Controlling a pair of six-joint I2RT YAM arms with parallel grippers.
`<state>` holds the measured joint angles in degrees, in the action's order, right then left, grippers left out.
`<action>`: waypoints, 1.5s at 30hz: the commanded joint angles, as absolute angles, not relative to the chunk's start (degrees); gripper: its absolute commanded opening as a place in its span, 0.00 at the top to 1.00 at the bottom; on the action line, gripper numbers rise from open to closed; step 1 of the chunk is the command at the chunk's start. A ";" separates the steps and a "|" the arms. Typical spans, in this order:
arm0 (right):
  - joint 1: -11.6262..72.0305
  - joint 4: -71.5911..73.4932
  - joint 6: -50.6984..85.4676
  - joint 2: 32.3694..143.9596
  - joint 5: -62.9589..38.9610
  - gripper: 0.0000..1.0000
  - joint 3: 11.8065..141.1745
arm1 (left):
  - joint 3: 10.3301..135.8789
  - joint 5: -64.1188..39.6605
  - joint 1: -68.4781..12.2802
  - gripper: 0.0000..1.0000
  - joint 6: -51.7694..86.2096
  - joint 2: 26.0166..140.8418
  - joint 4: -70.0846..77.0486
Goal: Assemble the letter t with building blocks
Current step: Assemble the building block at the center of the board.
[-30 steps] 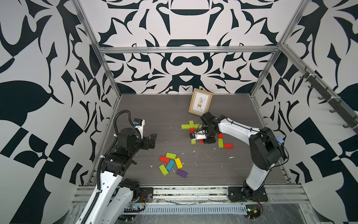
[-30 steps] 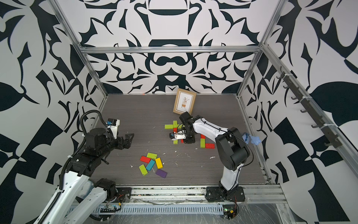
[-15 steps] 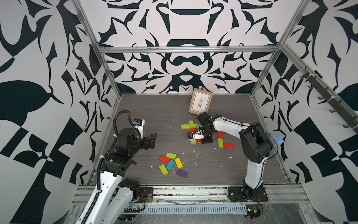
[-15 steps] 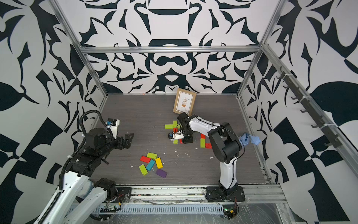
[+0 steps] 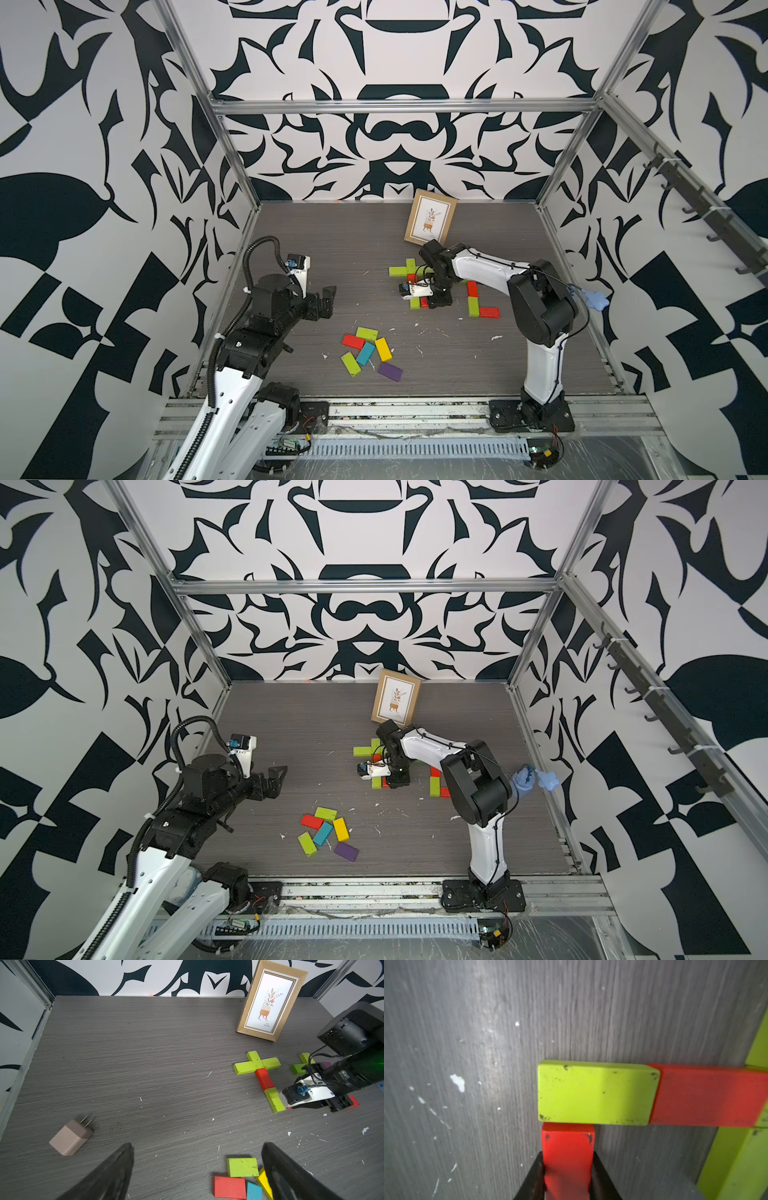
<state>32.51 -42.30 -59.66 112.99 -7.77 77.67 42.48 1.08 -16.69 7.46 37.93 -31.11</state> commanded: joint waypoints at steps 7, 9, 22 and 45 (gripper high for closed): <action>32.91 -44.96 -57.75 113.15 -8.63 0.88 79.23 | 41.57 1.37 -16.70 0.00 7.33 37.34 -31.15; 32.95 -45.01 -57.66 113.20 -8.77 0.87 79.27 | 41.58 1.33 -16.69 0.00 7.38 37.27 -31.20; 33.34 -45.06 -57.53 113.86 -8.83 0.85 79.89 | 41.57 1.49 -16.70 0.00 7.38 37.19 -31.20; 33.41 -46.06 -56.45 115.49 -8.72 0.76 81.47 | 41.57 1.58 -16.68 0.00 7.38 37.27 -31.29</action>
<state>32.97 -44.93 -56.88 114.59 -7.70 80.01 42.48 1.30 -16.69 7.46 37.87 -31.11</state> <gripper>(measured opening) 0.317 0.998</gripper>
